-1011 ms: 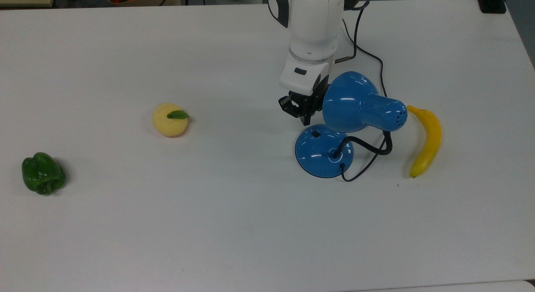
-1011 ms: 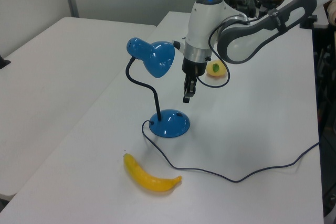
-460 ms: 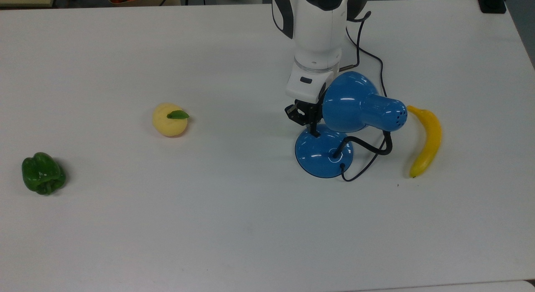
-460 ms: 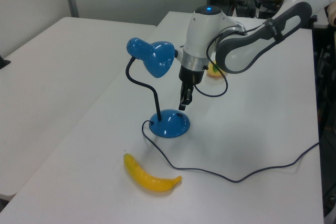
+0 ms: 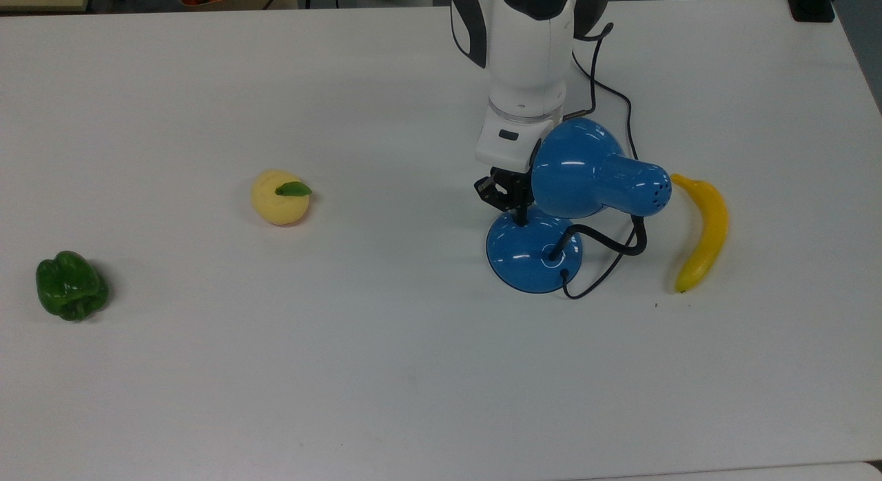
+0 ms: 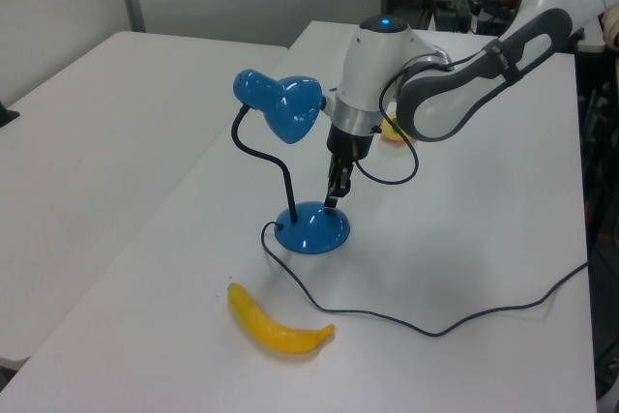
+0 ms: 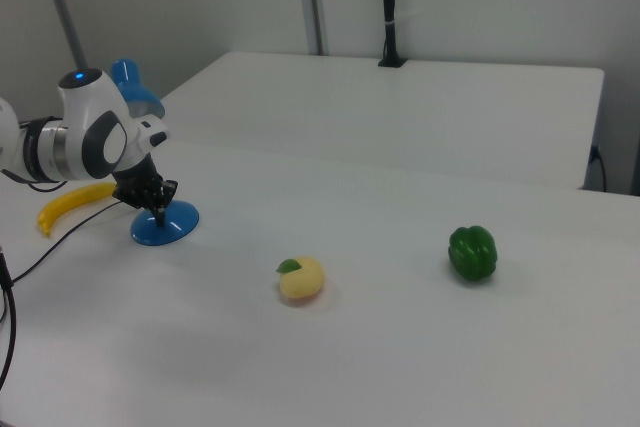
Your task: Turn on desk lamp
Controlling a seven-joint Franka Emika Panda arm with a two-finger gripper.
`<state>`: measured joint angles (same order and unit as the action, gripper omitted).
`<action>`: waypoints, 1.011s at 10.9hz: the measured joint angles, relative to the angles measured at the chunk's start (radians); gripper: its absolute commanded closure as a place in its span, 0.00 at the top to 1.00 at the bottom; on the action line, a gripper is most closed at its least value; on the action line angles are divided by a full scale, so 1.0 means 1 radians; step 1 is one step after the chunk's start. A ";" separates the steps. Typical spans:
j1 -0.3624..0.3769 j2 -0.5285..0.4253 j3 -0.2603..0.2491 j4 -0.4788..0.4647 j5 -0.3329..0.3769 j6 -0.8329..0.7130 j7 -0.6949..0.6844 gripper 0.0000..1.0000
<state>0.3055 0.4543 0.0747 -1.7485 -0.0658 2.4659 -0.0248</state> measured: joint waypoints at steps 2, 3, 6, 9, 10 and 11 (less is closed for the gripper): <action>0.000 0.009 0.003 0.000 0.000 0.017 0.000 0.00; 0.000 0.009 0.003 0.000 0.000 0.017 0.000 0.00; 0.000 0.010 0.003 0.000 0.000 0.028 0.000 0.00; 0.000 0.020 0.003 0.001 0.000 0.068 0.000 0.00; 0.000 0.021 0.003 0.001 0.000 0.068 0.000 0.00; 0.000 0.021 0.003 0.001 0.000 0.068 0.000 0.00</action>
<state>0.3054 0.4750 0.0775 -1.7478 -0.0658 2.5343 -0.0248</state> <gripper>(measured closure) 0.991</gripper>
